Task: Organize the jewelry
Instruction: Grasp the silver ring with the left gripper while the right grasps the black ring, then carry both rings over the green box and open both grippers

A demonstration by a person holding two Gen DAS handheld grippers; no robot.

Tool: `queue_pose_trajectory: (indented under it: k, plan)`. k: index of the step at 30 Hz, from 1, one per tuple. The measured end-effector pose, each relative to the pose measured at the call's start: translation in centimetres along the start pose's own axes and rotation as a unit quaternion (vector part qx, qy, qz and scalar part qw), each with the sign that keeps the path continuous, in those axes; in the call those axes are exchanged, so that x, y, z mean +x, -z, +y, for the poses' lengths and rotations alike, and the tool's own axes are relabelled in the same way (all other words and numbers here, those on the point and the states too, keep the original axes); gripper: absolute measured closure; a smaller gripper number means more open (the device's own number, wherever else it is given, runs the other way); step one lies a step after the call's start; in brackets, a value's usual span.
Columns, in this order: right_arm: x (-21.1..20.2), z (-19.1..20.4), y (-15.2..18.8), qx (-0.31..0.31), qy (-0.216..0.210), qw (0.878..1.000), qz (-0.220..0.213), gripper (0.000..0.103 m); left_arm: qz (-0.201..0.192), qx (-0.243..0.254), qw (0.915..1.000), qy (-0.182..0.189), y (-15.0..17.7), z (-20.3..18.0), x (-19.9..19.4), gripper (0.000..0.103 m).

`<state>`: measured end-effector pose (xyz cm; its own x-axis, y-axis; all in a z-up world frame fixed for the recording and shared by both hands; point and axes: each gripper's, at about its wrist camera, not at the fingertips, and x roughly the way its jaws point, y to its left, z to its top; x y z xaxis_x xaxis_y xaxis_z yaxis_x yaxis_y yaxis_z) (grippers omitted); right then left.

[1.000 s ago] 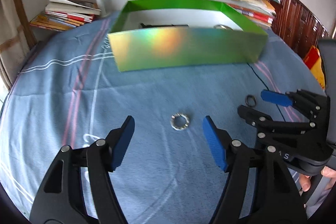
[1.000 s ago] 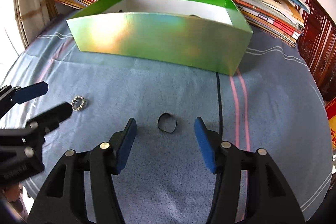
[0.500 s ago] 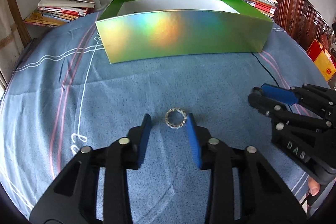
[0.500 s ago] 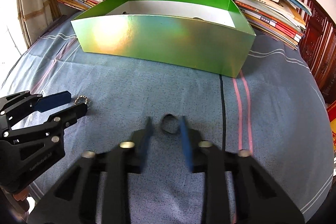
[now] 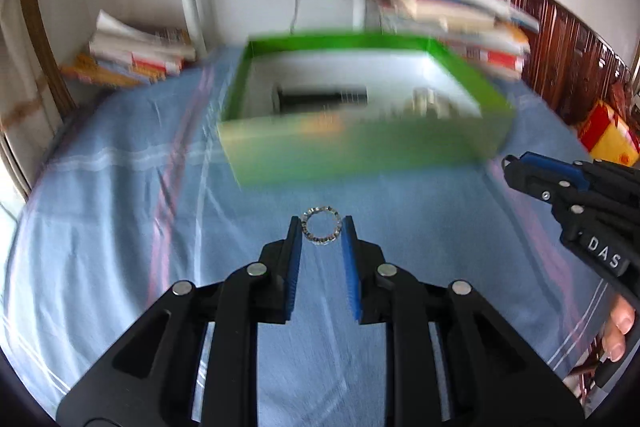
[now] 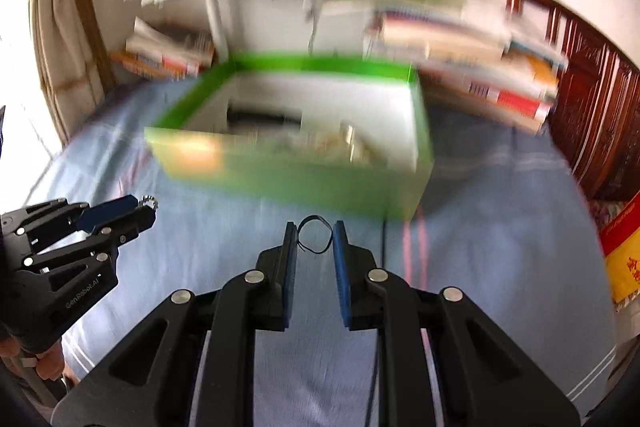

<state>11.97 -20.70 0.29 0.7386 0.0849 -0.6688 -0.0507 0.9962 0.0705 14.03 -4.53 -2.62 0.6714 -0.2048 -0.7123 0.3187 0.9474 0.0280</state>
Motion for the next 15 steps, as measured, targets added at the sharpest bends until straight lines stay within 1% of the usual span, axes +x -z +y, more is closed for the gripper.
queue_pose_trajectory:
  k: [2, 3, 5, 7, 9, 11, 15]
  plan:
    - [0.1, -0.2, -2.4, 0.002, 0.003, 1.000, -0.019, 0.085, -0.015, -0.003, 0.9999, 0.003, -2.6, 0.3, -0.3, 0.083]
    - [0.5, -0.4, -3.5, 0.006, 0.006, 1.000, -0.022, 0.085, -0.022, -0.007, 0.9997, -0.002, -4.1, 0.5, -0.1, 0.083]
    - [1.5, -0.9, -5.0, 0.015, 0.008, 1.000, -0.021, 0.085, -0.028, -0.011, 0.9995, -0.011, -6.4, 0.8, 0.7, 0.083]
    - [3.3, -1.4, -6.4, 0.020, 0.024, 0.999, -0.015, 0.085, -0.026, -0.011, 0.9995, -0.012, -8.4, 0.7, 2.1, 0.083]
    - [5.6, -2.1, -7.3, 0.026, 0.038, 0.999, -0.003, 0.085, -0.023, -0.009, 0.9995, -0.021, -9.9, 0.5, 3.8, 0.083]
    - [7.8, -2.8, -7.8, 0.032, 0.042, 0.998, 0.015, 0.085, -0.014, -0.006, 0.9996, -0.024, -10.8, 0.4, 5.6, 0.083]
    - [10.8, -3.8, -7.7, 0.036, 0.044, 0.998, 0.038, 0.085, 0.016, -0.015, 0.9995, -0.021, -11.3, 0.8, 9.1, 0.083]
